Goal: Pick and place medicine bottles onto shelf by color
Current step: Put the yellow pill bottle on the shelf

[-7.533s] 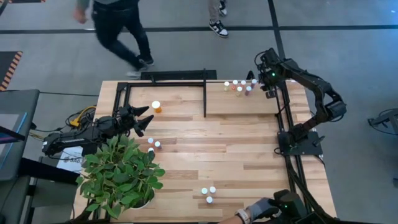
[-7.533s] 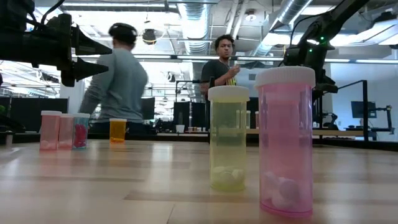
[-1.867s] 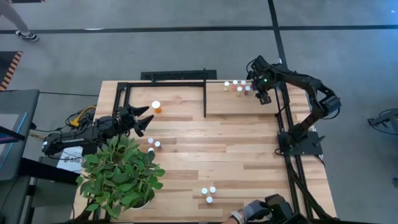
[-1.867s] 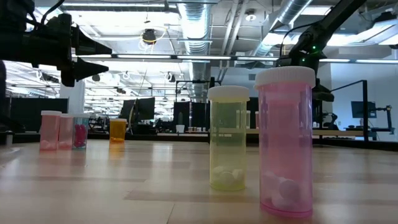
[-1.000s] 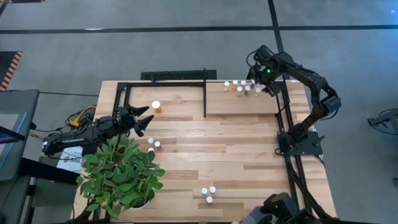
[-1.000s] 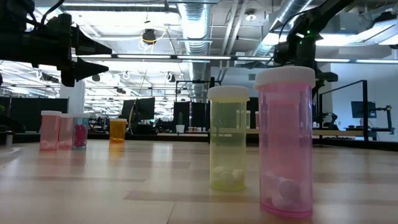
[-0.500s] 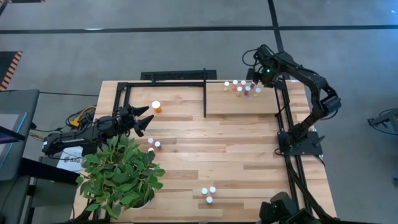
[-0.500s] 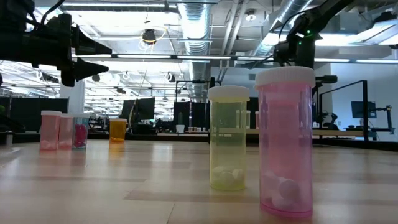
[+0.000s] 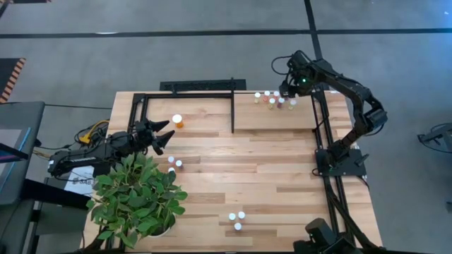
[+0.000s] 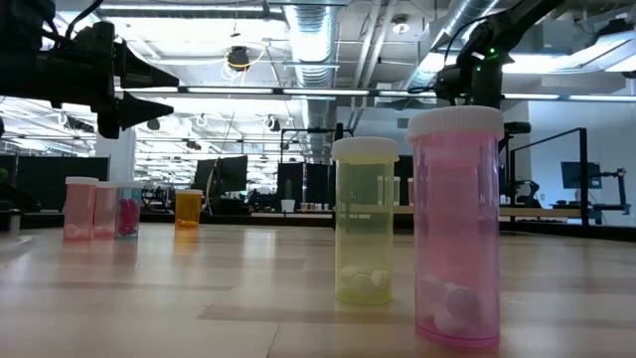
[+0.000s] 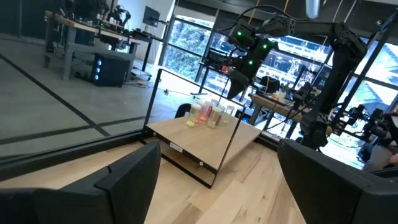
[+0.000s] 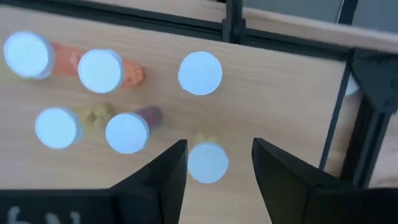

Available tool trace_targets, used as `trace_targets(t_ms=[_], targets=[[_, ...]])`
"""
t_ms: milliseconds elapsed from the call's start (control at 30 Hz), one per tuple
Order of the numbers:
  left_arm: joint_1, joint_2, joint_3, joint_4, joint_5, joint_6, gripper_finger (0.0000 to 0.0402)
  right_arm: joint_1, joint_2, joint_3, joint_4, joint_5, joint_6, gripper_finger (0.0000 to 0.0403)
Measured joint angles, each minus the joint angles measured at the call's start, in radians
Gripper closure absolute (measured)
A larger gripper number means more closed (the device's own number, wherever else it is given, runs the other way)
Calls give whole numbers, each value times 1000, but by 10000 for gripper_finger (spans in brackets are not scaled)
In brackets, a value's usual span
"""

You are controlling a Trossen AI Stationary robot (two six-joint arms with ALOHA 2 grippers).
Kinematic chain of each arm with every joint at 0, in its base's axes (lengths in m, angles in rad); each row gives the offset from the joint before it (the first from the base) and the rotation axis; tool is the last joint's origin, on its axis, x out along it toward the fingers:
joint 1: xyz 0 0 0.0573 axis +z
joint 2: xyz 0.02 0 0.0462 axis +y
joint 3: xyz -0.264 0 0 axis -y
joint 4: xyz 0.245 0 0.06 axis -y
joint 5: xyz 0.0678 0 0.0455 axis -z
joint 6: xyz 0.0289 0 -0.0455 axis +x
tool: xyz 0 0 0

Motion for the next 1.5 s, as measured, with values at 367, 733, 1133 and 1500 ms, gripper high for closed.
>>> trace_targets(t_ms=[367,733,1133,1500], targets=[[0,0,0,0,0,0,90,15,3,0,11,9,-141,205],[0,0,0,0,0,0,90,24,106,0,0,9,-156,207],[0,0,0,0,0,0,90,22,112,0,-38,-4,-96,219],[0,0,0,0,0,0,90,22,111,0,-36,-5,-39,259]])
